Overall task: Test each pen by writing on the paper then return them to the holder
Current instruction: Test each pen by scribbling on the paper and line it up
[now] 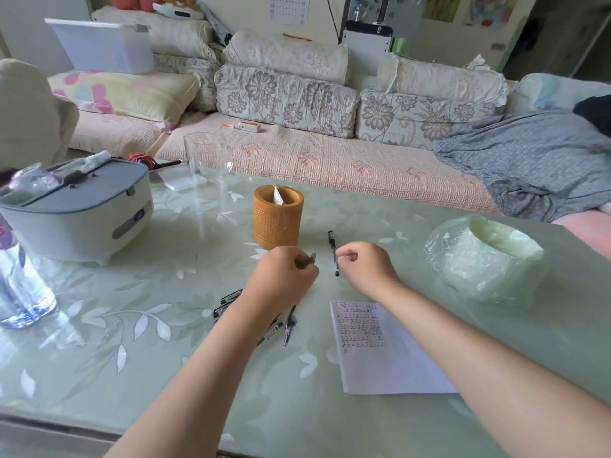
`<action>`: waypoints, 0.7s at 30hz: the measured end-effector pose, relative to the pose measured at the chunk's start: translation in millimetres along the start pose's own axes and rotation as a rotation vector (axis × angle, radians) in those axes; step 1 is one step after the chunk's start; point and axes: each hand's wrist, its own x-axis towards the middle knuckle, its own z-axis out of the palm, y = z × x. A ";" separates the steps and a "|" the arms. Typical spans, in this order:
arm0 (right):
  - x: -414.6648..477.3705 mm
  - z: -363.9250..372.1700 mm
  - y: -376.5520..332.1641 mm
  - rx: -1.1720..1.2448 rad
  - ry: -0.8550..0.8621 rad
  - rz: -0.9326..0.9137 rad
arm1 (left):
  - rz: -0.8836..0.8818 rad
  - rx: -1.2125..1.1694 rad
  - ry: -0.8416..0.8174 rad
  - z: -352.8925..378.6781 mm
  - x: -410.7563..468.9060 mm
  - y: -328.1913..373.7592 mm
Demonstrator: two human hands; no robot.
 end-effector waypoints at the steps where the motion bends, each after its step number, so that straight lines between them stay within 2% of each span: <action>1: -10.8 -5.3 -2.1 0.041 -0.024 -0.015 | -0.009 -0.075 -0.004 -0.6 -2.2 1.7; 8: -82.1 -27.4 -6.7 0.432 -0.308 0.008 | -0.223 -0.717 -0.026 11.7 -7.2 16.7; 12: -92.0 -34.9 1.2 0.463 -0.314 0.022 | -0.327 -0.959 -0.105 19.7 -6.7 19.4; 14: -90.0 -40.4 6.4 0.520 -0.256 0.029 | -0.331 -0.973 -0.142 22.4 -6.3 17.8; 18: -86.0 -52.9 15.6 0.800 -0.202 0.125 | -0.273 -0.879 -0.183 21.3 -7.6 9.4; 21: -80.1 -55.3 21.5 1.020 -0.109 0.250 | -0.180 -0.698 -0.295 22.1 -10.7 6.5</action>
